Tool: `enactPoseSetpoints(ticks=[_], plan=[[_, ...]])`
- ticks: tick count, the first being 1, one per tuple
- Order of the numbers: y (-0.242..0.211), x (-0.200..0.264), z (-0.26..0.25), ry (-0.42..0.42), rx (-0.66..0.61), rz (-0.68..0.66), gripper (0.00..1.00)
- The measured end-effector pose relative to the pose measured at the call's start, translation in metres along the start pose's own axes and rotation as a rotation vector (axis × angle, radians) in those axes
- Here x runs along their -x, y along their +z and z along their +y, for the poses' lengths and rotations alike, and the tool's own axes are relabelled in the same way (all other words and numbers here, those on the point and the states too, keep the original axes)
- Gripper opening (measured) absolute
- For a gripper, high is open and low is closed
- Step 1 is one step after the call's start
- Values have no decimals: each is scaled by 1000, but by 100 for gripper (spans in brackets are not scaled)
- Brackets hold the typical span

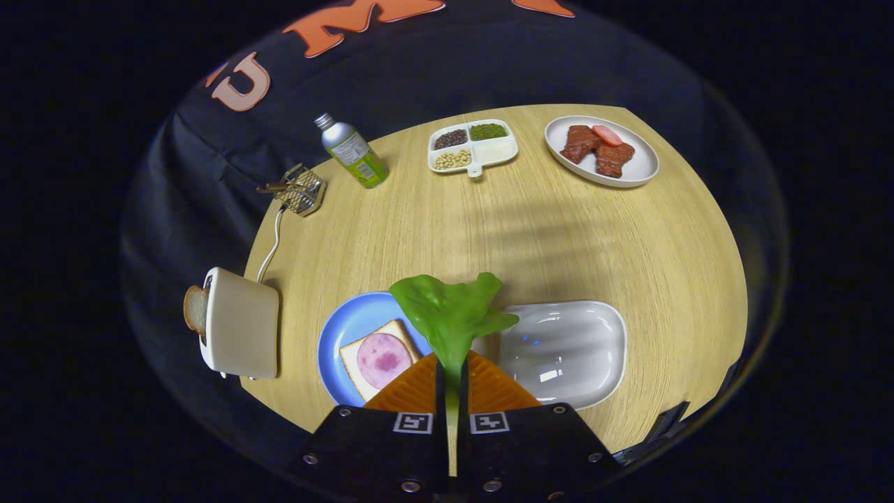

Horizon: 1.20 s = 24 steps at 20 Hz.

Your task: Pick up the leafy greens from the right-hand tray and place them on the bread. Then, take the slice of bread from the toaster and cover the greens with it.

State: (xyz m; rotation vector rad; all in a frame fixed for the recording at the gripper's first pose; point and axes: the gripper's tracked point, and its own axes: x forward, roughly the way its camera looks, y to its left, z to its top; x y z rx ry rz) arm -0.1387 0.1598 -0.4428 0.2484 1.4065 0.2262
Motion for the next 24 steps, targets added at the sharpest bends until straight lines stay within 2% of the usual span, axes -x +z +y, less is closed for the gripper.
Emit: enactPoseSetpoints(ticks=[5, 10, 18, 20, 22, 23, 24], plan=[[-11, -9, 43, 78, 50, 45, 5], [-20, -23, 70, 98, 111, 74, 5], [-34, -49, 79, 18, 224, 100, 8], [-33, -48, 86, 35, 238, 99, 14], [-30, -47, 92, 31, 257, 88, 26], [-25, -44, 93, 21, 262, 74, 39], [-20, -40, 97, 19, 260, 66, 44]])
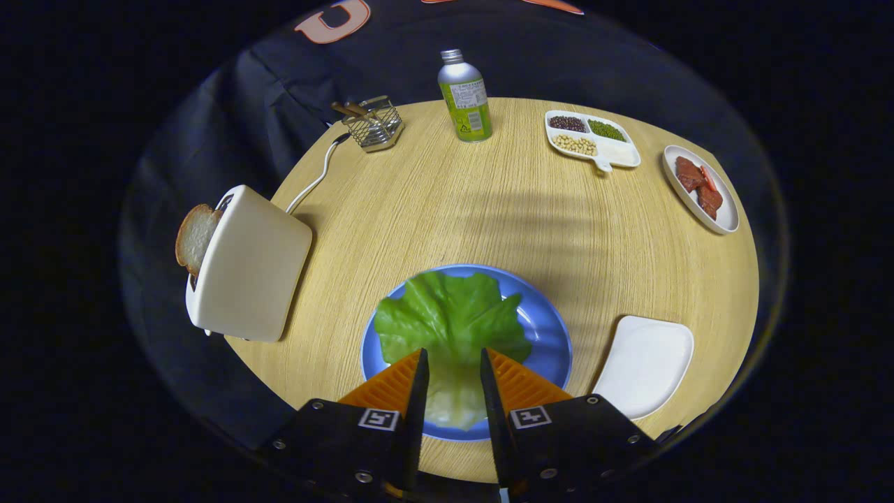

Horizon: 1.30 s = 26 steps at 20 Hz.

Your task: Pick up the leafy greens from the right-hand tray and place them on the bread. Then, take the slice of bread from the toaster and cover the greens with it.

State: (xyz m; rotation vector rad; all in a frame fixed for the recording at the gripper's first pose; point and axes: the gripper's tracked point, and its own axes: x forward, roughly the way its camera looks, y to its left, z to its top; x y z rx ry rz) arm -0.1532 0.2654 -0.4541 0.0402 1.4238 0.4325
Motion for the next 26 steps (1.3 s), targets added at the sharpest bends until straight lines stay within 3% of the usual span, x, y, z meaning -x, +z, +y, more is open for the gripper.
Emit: enactPoseSetpoints(ticks=[5, 11, 21, 26], plan=[[39, 33, 40, 49, -20, -63, 70], [95, 76, 120, 139, 28, -126, 86], [118, 67, 278, 248, 126, -21, 89], [120, 44, 316, 215, 133, 59, 84]])
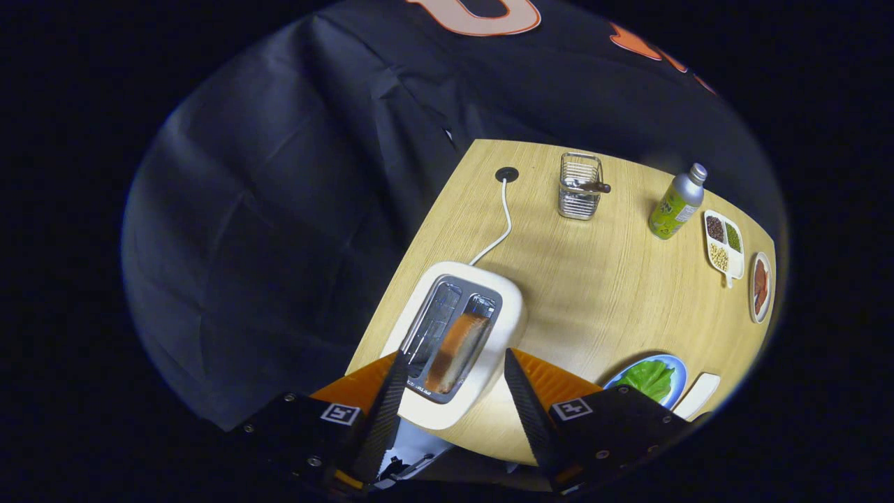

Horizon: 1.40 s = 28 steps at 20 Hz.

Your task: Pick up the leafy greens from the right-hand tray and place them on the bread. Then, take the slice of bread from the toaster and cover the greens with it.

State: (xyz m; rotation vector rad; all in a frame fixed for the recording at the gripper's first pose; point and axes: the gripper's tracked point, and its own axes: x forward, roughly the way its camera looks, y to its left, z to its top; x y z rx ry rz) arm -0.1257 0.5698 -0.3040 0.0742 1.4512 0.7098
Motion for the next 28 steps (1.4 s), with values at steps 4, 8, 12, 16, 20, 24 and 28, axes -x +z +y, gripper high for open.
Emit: enactPoseSetpoints(ticks=[4, 8, 12, 16, 20, 24, 28], plan=[[-1, -22, 8, -40, 17, 54, 77], [-3, -43, 3, -111, 30, 93, 68], [-8, -56, 4, -141, 64, 110, 54], [-15, -62, -9, -175, 46, 107, 38], [-16, -47, -9, -114, -1, 100, 16], [-11, -10, -7, -11, -17, 31, 14], [-5, 53, 3, 179, -87, -46, 14]])
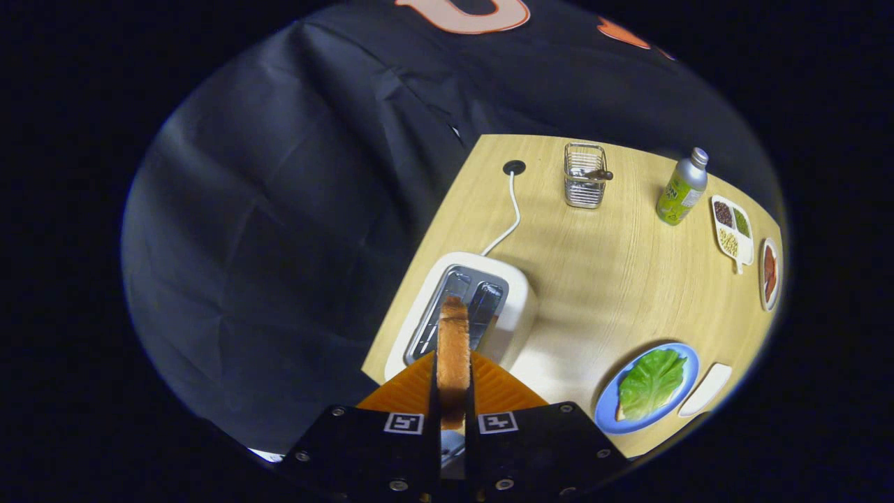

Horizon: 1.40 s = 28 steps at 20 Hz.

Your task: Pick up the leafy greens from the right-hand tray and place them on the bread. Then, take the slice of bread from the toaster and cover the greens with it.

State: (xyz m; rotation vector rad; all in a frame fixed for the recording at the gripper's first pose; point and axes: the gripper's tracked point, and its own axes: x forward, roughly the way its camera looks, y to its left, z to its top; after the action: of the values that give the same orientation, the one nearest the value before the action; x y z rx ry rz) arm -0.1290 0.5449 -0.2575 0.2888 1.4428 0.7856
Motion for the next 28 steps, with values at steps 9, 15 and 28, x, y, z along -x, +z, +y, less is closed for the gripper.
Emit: enactPoseSetpoints(ticks=[9, 15, 28], plan=[[0, 96, -76, 32, -30, -178, 14], [-21, 114, -120, 42, -64, -205, 14], [-71, 93, -191, 146, -131, -218, 14]])
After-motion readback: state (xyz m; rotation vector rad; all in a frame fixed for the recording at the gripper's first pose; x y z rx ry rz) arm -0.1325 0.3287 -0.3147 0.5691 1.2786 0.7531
